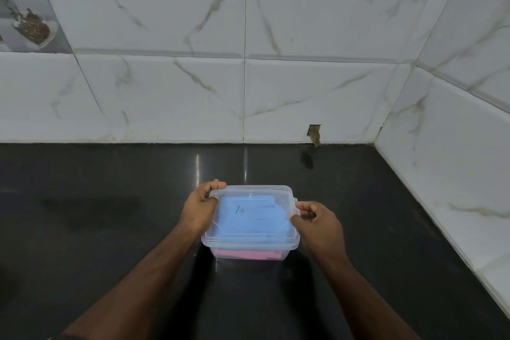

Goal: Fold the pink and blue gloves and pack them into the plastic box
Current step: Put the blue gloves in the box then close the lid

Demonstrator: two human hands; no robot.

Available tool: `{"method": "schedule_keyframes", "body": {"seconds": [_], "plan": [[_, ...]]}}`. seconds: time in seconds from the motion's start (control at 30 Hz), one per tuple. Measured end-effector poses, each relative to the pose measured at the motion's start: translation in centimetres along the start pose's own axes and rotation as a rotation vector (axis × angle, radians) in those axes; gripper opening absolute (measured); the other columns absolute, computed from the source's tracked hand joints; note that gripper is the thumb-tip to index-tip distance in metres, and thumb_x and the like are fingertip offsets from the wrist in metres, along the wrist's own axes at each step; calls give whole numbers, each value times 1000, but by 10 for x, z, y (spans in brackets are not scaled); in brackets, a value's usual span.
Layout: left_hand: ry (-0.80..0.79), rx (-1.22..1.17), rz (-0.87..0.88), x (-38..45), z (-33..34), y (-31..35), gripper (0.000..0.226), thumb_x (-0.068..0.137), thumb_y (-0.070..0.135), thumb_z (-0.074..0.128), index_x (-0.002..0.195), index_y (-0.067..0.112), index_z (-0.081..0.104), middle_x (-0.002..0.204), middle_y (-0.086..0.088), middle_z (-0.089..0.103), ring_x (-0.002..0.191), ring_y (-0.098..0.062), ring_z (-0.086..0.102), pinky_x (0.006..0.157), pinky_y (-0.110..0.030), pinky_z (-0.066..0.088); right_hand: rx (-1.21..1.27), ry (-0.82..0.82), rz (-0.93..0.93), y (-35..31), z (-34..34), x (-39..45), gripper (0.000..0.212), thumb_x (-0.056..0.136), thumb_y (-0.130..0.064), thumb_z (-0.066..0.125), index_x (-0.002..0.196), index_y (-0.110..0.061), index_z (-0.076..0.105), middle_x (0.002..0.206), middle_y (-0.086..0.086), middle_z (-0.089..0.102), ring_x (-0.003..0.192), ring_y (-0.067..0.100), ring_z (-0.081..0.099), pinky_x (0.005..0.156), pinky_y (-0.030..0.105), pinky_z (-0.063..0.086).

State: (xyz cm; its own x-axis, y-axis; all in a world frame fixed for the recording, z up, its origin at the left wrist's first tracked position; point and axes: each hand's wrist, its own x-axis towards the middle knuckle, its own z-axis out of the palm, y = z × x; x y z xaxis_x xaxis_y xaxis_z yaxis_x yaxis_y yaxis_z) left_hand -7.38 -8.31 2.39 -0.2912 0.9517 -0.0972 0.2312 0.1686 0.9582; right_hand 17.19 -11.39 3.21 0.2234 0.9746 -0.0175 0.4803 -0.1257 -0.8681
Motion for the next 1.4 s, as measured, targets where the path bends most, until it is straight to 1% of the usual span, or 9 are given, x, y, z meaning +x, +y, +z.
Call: {"method": "schedule_keyframes", "body": {"seconds": [0.13, 0.2, 0.27, 0.33, 0.47, 0.8, 1.0, 1.2, 1.4], "plan": [[-71, 80, 55, 0, -3, -4, 27, 100, 13, 55, 121, 27, 64, 126, 3, 66, 107, -11, 63, 81, -16, 47, -82, -3, -117, -2, 3, 2, 38, 83, -18, 64, 120, -22, 64, 114, -9, 61, 107, 12, 61, 92, 37, 53], [-84, 251, 169, 4, -5, -8, 30, 99, 19, 57, 128, 26, 63, 137, 3, 60, 126, -16, 57, 102, -26, 45, -200, -5, -213, -5, 6, 6, 44, 89, -20, 61, 133, -20, 56, 134, -3, 53, 123, 14, 52, 106, 36, 44], [-110, 511, 359, 5, -4, -6, 39, 99, 29, 52, 136, 20, 59, 147, 0, 53, 138, -19, 46, 116, -34, 33, -330, -49, -318, -9, 12, 11, 48, 95, -26, 55, 141, -20, 48, 150, 0, 43, 138, 16, 39, 114, 36, 34], [-165, 774, 474, 2, 1, -1, 55, 94, 45, 39, 143, 22, 52, 153, -1, 47, 145, -23, 38, 119, -41, 28, -454, -116, -371, -11, 20, 17, 51, 98, -33, 49, 146, -20, 41, 157, 2, 34, 145, 19, 29, 118, 38, 27], [-269, 1030, 414, -3, 13, 4, 63, 101, 55, 31, 157, 26, 25, 166, 4, 21, 154, -20, 11, 123, -50, 16, -581, -193, -352, -12, 34, 24, 58, 100, -41, 43, 151, -17, 32, 162, 6, 24, 149, 23, 20, 119, 43, 24], [-253, 1086, 406, -7, 18, -1, 73, 98, 64, 24, 159, 25, 16, 167, 2, 16, 154, -20, 9, 123, -48, 18, -639, -230, -344, -8, 38, 28, 63, 101, -46, 37, 154, -15, 24, 163, 5, 19, 150, 21, 16, 120, 42, 24], [-189, 1098, 407, -14, 22, -4, 87, 85, 71, 5, 158, 25, 18, 166, 3, 19, 154, -20, 12, 122, -49, 22, -671, -230, -377, -5, 37, 28, 63, 101, -47, 35, 154, -15, 22, 163, 4, 18, 150, 21, 15, 120, 44, 24], [-147, 1114, 376, -19, 27, -4, 72, 98, 63, 21, 158, 24, 18, 166, 2, 20, 154, -20, 11, 122, -49, 22, -711, -257, -409, -5, 34, 32, 62, 102, -47, 32, 155, -18, 20, 164, 2, 15, 151, 19, 12, 121, 45, 20], [-152, 1095, 351, -18, 28, -1, 70, 99, 62, 23, 158, 25, 17, 166, 4, 19, 154, -19, 10, 122, -49, 21, -738, -276, -411, -6, 34, 37, 62, 101, -48, 31, 155, -18, 19, 164, 1, 14, 151, 19, 10, 121, 46, 18]]}}
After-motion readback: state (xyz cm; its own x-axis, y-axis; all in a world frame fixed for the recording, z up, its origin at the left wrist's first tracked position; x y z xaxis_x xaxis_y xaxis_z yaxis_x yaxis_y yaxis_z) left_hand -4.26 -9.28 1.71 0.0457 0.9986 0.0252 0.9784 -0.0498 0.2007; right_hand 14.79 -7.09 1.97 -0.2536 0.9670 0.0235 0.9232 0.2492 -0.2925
